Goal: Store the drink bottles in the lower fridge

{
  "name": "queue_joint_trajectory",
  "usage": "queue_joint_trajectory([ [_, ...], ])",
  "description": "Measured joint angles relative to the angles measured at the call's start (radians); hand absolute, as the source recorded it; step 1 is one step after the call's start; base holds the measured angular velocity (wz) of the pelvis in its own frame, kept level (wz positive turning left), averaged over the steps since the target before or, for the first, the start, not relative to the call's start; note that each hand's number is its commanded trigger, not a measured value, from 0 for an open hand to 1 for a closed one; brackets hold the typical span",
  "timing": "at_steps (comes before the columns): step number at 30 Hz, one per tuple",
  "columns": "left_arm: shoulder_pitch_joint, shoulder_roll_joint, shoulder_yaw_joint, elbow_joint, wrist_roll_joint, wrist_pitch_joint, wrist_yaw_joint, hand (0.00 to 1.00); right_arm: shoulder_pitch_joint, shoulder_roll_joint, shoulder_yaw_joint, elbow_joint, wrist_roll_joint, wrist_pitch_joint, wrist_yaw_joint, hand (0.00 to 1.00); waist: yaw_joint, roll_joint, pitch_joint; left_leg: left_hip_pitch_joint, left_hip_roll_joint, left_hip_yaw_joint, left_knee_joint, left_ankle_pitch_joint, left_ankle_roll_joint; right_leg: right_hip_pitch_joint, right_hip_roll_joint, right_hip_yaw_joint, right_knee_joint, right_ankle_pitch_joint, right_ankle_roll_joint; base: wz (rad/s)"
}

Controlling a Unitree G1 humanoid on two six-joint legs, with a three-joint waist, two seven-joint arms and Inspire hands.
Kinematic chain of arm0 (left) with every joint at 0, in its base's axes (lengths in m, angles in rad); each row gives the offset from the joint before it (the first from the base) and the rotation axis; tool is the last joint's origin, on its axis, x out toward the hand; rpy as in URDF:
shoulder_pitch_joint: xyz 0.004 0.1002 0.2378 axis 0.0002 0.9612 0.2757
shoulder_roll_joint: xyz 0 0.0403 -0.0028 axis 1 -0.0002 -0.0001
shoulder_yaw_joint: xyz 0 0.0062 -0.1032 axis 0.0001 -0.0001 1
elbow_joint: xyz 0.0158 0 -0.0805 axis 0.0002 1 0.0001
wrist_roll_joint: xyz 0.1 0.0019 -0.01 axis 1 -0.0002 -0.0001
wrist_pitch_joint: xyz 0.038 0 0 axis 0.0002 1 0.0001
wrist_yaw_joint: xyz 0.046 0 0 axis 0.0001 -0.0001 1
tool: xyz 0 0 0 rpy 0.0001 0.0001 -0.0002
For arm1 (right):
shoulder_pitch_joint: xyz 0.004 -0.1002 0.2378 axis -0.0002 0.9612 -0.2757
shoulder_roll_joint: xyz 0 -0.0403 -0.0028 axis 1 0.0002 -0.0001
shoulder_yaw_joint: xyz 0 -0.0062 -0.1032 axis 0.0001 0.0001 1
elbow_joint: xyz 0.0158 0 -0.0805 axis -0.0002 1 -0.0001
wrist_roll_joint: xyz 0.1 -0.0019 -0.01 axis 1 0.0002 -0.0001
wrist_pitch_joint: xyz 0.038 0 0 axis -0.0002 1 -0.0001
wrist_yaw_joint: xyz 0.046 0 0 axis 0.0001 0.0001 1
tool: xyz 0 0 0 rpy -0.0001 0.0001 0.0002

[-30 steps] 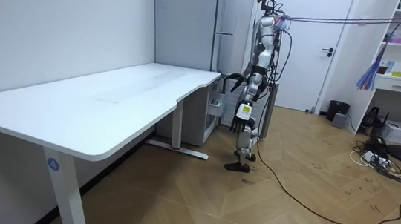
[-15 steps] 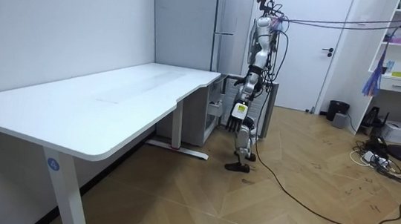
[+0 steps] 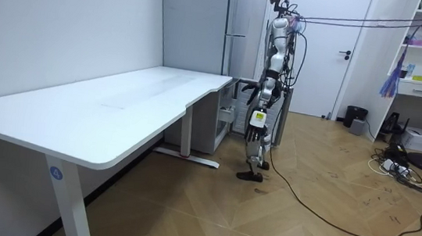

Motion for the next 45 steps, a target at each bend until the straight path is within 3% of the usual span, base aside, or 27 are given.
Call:
queue_joint_trajectory([
  [6, -0.046, 0.0, -0.014, 0.006, -0.017, -0.012, 0.016, 0.0, -0.063, -0.004, -0.005, 0.004, 0.035, -0.008, -0.034, 0.0, 0.029, -0.007, 0.0044, -0.252, -0.023, -0.005, 0.173, -0.015, 0.016, -0.295, -0.055, 0.02, 0.28, -0.097, -0.008, 0.1],
  [11, -0.059, 0.005, -0.048, -0.003, -0.051, -0.014, 0.05, 0.0, -0.088, -0.029, 0.004, 0.008, 0.051, -0.015, -0.059, 0.0, 0.037, -0.003, 0.0063, -0.441, -0.033, -0.007, 0.303, -0.03, 0.012, -0.499, -0.076, 0.043, 0.451, -0.151, -0.02, 0.07],
  [16, -0.056, 0.039, -0.143, 0.004, -0.051, -0.007, 0.062, 0.0, -0.137, -0.079, 0.011, 0.01, 0.07, -0.016, -0.076, 0.0, 0.037, -0.005, 0.008, -0.607, -0.033, 0.003, 0.451, -0.056, 0.011, -0.667, -0.103, 0.06, 0.63, -0.203, -0.032, 0.03],
  [26, -0.05, 0.05, -0.145, -0.037, -0.052, 0.023, 0.086, 0.0, -0.182, -0.125, 0.019, 0.0, 0.116, -0.013, -0.086, 0.0, 0.044, -0.01, 0.007, -0.766, -0.032, 0.012, 0.541, -0.06, 0.01, -0.835, -0.126, 0.073, 0.743, -0.217, -0.046, 0.01],
  [31, -0.042, 0.061, -0.146, -0.097, -0.052, 0.011, 0.13, 0.0, -0.231, -0.177, 0.03, -0.042, 0.113, -0.02, -0.125, 0.0, 0.041, -0.032, 0.0074, -0.814, -0.033, 0.028, 0.57, -0.064, 0.016, -0.893, -0.13, 0.091, 0.785, -0.23, -0.044, -0.01],
  [34, -0.029, 0.073, -0.156, -0.136, -0.052, -0.006, 0.154, 0.0, -0.231, -0.183, 0.037, -0.075, 0.108, -0.02, -0.175, 0.0, 0.031, -0.048, 0.0083, -0.84, -0.028, 0.039, 0.598, -0.078, 0.023, -0.922, -0.136, 0.1, 0.814, -0.245, -0.043, 0.02],
  [39, -0.028, 0.078, -0.163, -0.178, -0.052, -0.022, 0.177, 0.0, -0.24, -0.236, 0.075, -0.146, 0.107, -0.018, -0.206, 0.0, 0.02, -0.052, 0.0085, -0.905, -0.034, 0.073, 0.644, -0.093, 0.041, -1.009, -0.156, 0.131, 0.878, -0.253, -0.037, -0.08],
  [42, 0.003, 0.092, -0.163, -0.226, -0.052, -0.029, 0.188, 0.0, -0.267, -0.253, 0.087, -0.151, 0.104, -0.007, -0.204, 0.0, 0.01, -0.053, 0.0085, -0.935, -0.036, 0.08, 0.663, -0.095, 0.046, -1.044, -0.166, 0.139, 0.897, -0.254, -0.034, -0.04],
  [45, 0.026, 0.095, -0.163, -0.251, -0.055, -0.032, 0.191, 0.0, -0.298, -0.29, 0.137, -0.175, 0.102, -0.007, -0.226, 0.0, 0.006, -0.053, 0.0089, -0.951, -0.061, 0.081, 0.68, -0.096, 0.048, -1.066, -0.202, 0.14, 0.924, -0.257, -0.027, -0.03],
])
